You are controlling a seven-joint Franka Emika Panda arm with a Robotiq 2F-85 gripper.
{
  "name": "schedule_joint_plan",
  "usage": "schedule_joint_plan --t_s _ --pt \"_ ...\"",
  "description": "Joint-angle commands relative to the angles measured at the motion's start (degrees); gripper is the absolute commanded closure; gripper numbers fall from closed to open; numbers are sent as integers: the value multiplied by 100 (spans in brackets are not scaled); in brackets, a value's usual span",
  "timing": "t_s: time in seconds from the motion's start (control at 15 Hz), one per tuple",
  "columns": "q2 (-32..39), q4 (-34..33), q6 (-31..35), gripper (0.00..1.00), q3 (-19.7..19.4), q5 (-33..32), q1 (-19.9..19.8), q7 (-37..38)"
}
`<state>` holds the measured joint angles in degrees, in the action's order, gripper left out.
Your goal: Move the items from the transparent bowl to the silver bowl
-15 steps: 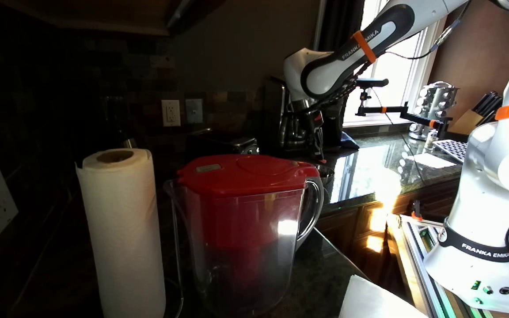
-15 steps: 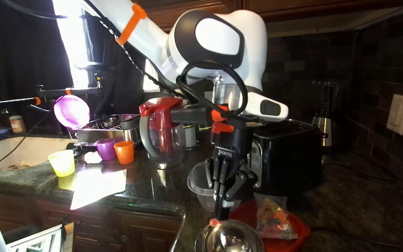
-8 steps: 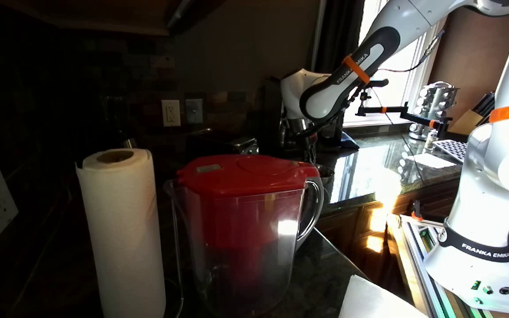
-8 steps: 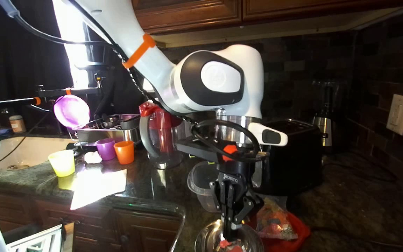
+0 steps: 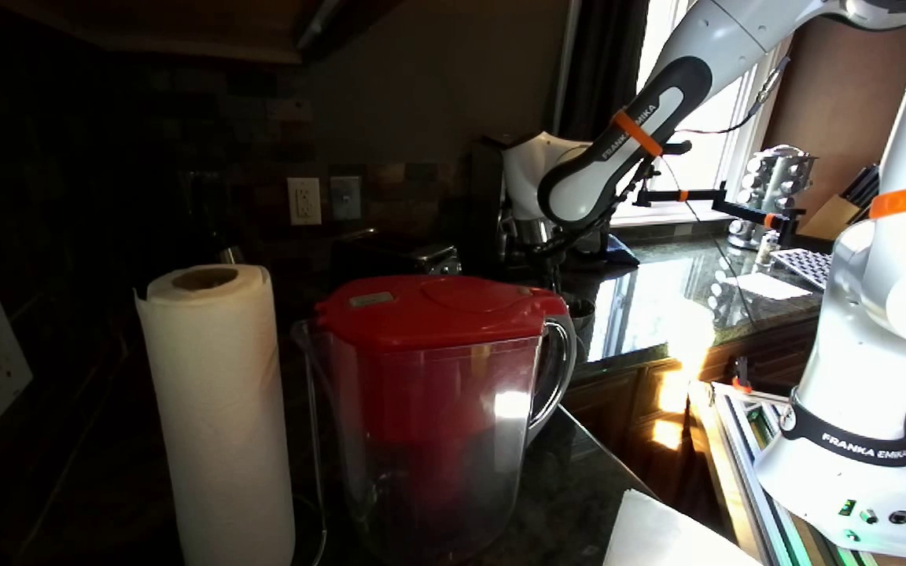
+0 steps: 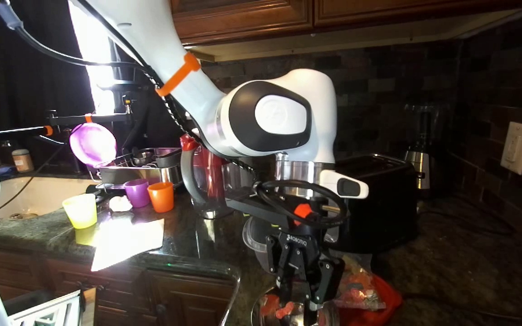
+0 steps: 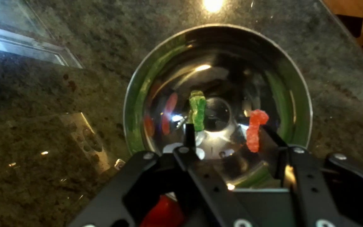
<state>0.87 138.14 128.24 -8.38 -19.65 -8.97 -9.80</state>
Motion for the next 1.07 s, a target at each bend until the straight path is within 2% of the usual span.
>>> schedule_joint_plan --t_s 0.0,0.13,0.53,1.0 --pt "-222 236 33 13 -56 -76 -33 -296" --pt "-259 237 0 1 -83 -8 -50 -359" --pt "-549 303 27 0 -191 71 -148 -435" --pt "-726 571 145 0 -183 244 -151 -113"
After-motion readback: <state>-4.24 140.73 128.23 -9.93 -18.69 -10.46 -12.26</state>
